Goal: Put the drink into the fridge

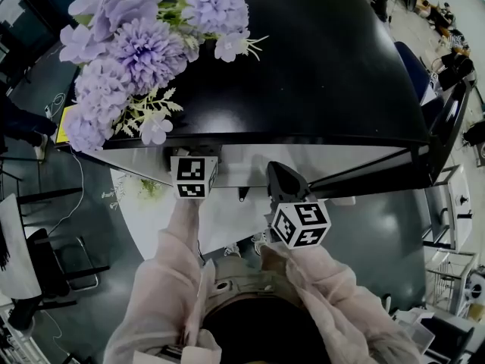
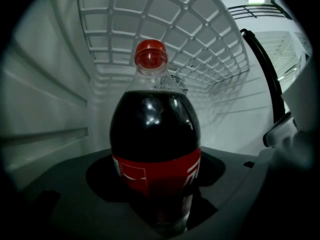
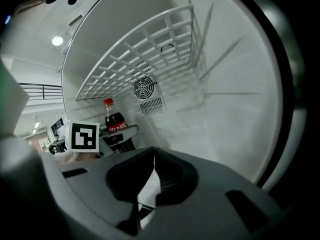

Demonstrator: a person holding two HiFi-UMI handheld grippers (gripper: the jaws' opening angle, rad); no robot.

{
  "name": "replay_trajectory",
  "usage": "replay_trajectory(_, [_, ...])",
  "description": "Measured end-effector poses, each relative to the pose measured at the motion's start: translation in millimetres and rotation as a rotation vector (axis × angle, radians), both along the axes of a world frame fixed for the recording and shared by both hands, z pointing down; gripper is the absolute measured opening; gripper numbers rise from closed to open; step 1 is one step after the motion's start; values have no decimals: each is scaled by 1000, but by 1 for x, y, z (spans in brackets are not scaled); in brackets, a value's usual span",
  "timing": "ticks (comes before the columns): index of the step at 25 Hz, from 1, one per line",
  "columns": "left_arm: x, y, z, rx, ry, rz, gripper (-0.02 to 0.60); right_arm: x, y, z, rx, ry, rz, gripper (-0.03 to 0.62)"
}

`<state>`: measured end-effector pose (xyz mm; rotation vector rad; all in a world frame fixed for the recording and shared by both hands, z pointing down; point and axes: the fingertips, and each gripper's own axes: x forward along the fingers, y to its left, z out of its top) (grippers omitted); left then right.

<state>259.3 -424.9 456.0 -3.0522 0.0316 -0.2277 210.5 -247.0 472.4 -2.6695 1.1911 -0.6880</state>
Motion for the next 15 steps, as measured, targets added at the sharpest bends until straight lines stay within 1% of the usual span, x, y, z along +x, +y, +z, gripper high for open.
replay_trajectory(7, [1,-4,2,-2,-4,-74,324,-2,6,1,-3,-3,6,12])
replay_trajectory(11, [-1,-9,5,-19,-11,-145,362,-3,9,1,-1,-3,7,12])
replay_trajectory(15, [-6,-14,7,-56,-2,-224,377,-3,11,2,6,-8,8,12])
